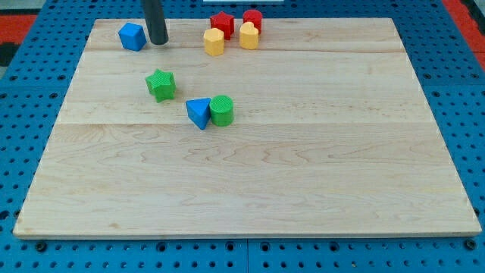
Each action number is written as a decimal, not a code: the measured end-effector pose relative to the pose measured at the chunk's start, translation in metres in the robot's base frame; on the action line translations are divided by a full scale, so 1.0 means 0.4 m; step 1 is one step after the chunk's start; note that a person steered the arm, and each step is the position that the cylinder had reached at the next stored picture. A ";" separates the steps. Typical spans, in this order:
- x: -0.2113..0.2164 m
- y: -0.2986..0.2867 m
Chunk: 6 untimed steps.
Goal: Move yellow hexagon into yellow heart
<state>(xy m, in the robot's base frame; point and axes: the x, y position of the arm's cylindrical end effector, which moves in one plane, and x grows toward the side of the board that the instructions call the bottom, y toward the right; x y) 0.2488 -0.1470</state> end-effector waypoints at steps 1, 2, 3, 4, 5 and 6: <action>0.031 0.084; 0.023 0.112; 0.023 0.166; 0.023 0.216; 0.005 0.211; 0.062 0.187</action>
